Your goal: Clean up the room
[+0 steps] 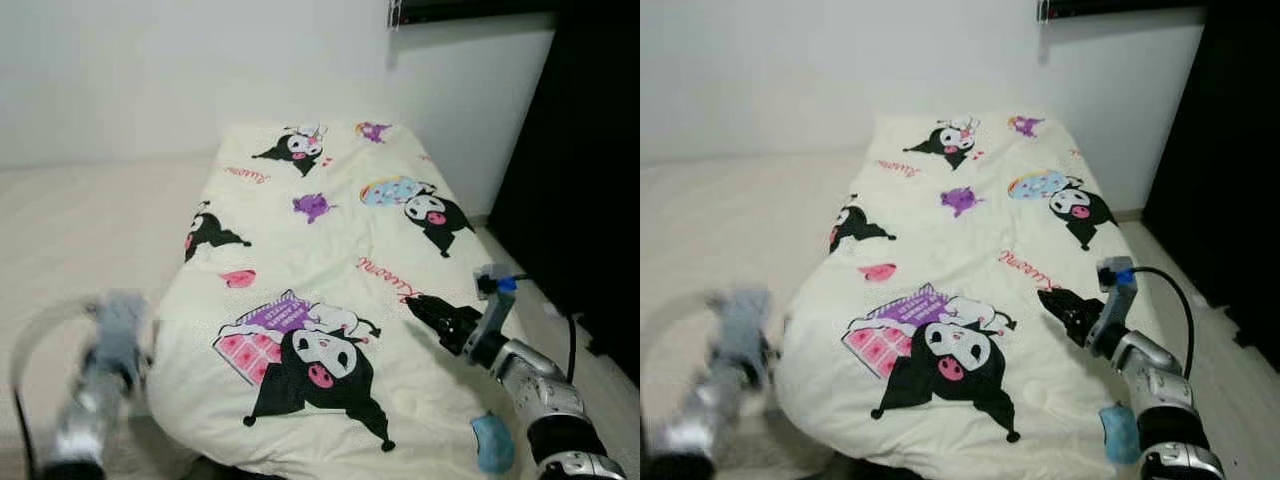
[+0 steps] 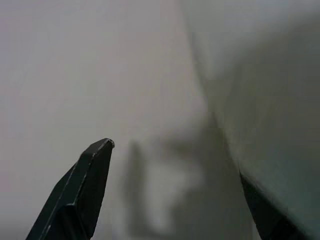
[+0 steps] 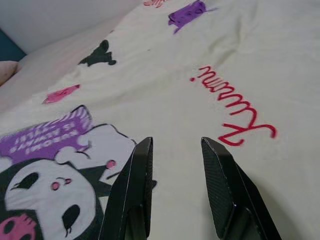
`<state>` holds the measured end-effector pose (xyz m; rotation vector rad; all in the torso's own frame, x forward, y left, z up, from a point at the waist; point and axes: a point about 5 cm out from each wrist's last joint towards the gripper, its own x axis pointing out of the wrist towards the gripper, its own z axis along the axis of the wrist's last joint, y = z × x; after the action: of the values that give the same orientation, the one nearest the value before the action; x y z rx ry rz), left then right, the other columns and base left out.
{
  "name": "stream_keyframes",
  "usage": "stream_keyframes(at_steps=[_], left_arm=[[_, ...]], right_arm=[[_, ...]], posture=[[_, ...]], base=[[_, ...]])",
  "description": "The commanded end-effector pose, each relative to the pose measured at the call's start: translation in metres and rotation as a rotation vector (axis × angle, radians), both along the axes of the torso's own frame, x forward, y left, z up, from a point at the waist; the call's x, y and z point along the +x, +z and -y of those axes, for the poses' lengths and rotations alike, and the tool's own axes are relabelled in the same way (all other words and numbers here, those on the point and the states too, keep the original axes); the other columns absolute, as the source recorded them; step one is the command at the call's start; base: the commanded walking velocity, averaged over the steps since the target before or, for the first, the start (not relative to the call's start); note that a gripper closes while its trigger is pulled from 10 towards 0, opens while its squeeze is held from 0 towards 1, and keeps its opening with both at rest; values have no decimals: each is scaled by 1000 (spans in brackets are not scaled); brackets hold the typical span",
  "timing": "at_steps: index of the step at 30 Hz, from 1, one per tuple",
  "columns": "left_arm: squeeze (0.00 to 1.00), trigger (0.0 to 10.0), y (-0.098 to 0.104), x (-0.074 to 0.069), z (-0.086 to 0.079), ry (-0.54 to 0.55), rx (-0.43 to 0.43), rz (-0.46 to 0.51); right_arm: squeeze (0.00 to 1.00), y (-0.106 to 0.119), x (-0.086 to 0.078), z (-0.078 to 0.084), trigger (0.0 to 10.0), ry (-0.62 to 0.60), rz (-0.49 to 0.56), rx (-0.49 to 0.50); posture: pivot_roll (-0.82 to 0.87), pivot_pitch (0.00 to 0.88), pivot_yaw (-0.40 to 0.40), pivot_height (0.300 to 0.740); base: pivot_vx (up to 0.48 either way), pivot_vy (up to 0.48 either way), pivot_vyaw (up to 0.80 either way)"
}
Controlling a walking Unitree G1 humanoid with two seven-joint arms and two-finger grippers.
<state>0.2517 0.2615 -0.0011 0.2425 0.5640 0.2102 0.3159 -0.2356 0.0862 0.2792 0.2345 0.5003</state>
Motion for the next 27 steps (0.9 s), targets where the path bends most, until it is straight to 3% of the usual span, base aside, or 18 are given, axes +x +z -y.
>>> stream_keyframes(at_steps=[1,3,5,6,7,9,11,14,16,18,19,20,21,22,24,25,26,27], left_arm=[[0,10000,-5,-6,-7,41,1,-4],[0,10000,-5,-6,-7,41,1,-4],[0,10000,-11,-10,1,69,-205,24],[0,10000,-11,-10,1,69,-205,24],[0,10000,-10,-9,3,76,-297,59],[0,10000,3,-1,8,10,-506,160],[0,10000,16,4,11,-74,-643,240],[0,10000,26,8,14,-111,-748,294],[0,10000,46,11,29,-266,-825,334],[0,10000,51,5,46,-450,-761,239],[0,10000,51,5,46,-450,-761,239],[0,10000,47,-5,54,-584,-667,112],[0,10000,40,-22,57,-765,-499,-87],[0,10000,40,-22,57,-765,-499,-87],[0,10000,32,-48,49,-998,-238,-368],[0,10000,32,-48,49,-998,-238,-368],[0,10000,36,-58,42,-1081,-133,-482],[0,10000,36,-58,42,-1081,-133,-482]], right_arm=[[0,-2,0,-5,10000,6,0,6],[0,-2,0,-5,10000,6,0,6],[0,-1,0,-4,10000,4,5,8],[0,-1,0,-4,10000,4,5,8],[0,0,0,-3,10000,2,6,8],[0,-1,0,-2,10000,-1,5,4],[0,-1,0,-1,10000,-3,5,2],[0,-1,-1,-1,10000,-4,4,1],[0,-1,0,0,10000,-5,3,-2],[0,-1,0,0,10000,-5,3,-5],[0,-1,0,0,10000,-5,3,-5],[0,-1,-1,1,10000,-5,4,-6],[0,0,-1,2,10000,-5,3,-11],[0,0,-1,2,10000,-5,3,-11],[0,0,-1,3,10000,-4,1,-16],[0,0,-1,3,10000,-4,1,-16],[0,1,0,4,10000,-5,2,-19],[0,1,0,4,10000,-5,2,-19]], posture=[[-52,0,48,531],[-52,0,48,531],[-54,0,45,531],[-54,0,45,531],[-54,0,45,531],[-49,0,45,531],[-46,0,45,531],[-44,0,48,531],[-47,0,53,531],[-44,0,50,531],[-44,0,50,531],[-44,0,50,531],[-39,0,45,531],[-39,0,45,531],[-39,0,48,531],[-39,0,48,531],[-42,0,49,531],[-42,0,49,531]], base=[[0,0,0],[0,0,0],[0,0,0],[0,0,0],[0,0,0],[0,0,0],[0,0,0],[0,0,0],[0,0,0],[0,0,0],[0,0,0],[0,0,0],[0,0,0],[0,0,0],[0,0,0],[0,0,0],[0,0,0],[0,0,0]])
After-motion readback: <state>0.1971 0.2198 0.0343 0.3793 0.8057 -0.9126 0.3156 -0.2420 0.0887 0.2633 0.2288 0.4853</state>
